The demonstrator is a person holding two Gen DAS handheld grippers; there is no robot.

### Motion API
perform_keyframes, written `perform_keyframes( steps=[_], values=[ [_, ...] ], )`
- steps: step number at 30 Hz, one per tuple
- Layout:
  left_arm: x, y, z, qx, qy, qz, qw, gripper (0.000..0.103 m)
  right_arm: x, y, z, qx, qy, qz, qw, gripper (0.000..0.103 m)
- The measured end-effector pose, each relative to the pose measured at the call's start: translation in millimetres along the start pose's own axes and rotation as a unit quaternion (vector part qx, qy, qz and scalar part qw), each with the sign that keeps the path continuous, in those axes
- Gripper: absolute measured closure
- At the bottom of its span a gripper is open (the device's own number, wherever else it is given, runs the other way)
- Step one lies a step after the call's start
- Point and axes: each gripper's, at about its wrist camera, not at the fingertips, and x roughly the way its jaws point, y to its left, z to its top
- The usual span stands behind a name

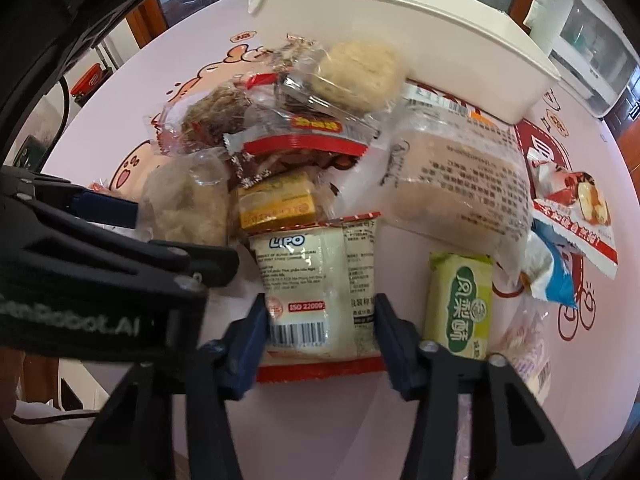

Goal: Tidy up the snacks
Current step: 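Grasp the clear cracker bag with the left tool while the right tool grasps the white LIPO pack, then carry both packs over the white tray and open both tools to drop them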

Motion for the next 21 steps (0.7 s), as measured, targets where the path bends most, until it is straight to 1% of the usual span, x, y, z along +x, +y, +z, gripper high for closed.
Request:
perform_keyframes(
  steps=[3,4,6,7,8,11,14,18,19,21],
  values=[
    [-5.3,-0.4,-2.6,0.001,-0.01,-0.004,0.9999,0.051,0.8,4.7,5.0,-0.006,0.001,-0.007,1.0,0.056],
    [-12.7,9.0,-5.5,0.003,-0.01,-0.008,0.9999,0.054,2.2,5.1,8.5,-0.007,0.002,-0.008,1.0,0.056],
    [-17.4,8.6,-7.2,0.007,-0.014,-0.006,0.9999,0.056,1.8,5.9,9.2,-0.005,0.004,-0.005,1.0,0.056],
    [-21.2,9.8,-8.1,0.009,-0.016,-0.005,0.9998,0.056,-6.3,0.9,2.1,-0.003,0.005,-0.002,1.0,0.056],
    [-25.0,10.6,-8.3,0.01,-0.018,-0.007,0.9998,0.056,-7.5,0.9,3.3,-0.002,0.004,-0.001,1.0,0.056],
    [-44.5,9.9,-8.9,0.016,-0.036,-0.014,0.9991,0.06,-18.3,1.0,7.0,0.0,-0.004,-0.003,1.0,0.056],
    [-69.5,9.4,-7.7,0.025,-0.072,-0.015,0.997,0.061,-36.1,-2.2,8.0,0.003,-0.015,-0.006,1.0,0.056],
    [-106.9,8.7,-2.9,0.036,-0.128,-0.027,0.9907,0.061,-62.4,-9.4,15.3,0.012,-0.033,-0.012,0.999,0.056],
    [-113.9,9.6,-4.0,0.038,-0.136,-0.031,0.9895,0.061,-67.9,-11.2,17.4,0.014,-0.038,-0.015,0.999,0.056],
    [-131.4,11.2,3.9,0.044,-0.154,-0.04,0.9862,0.061,-84.6,-16.2,25.2,0.022,-0.052,-0.018,0.998,0.056]
  ],
)
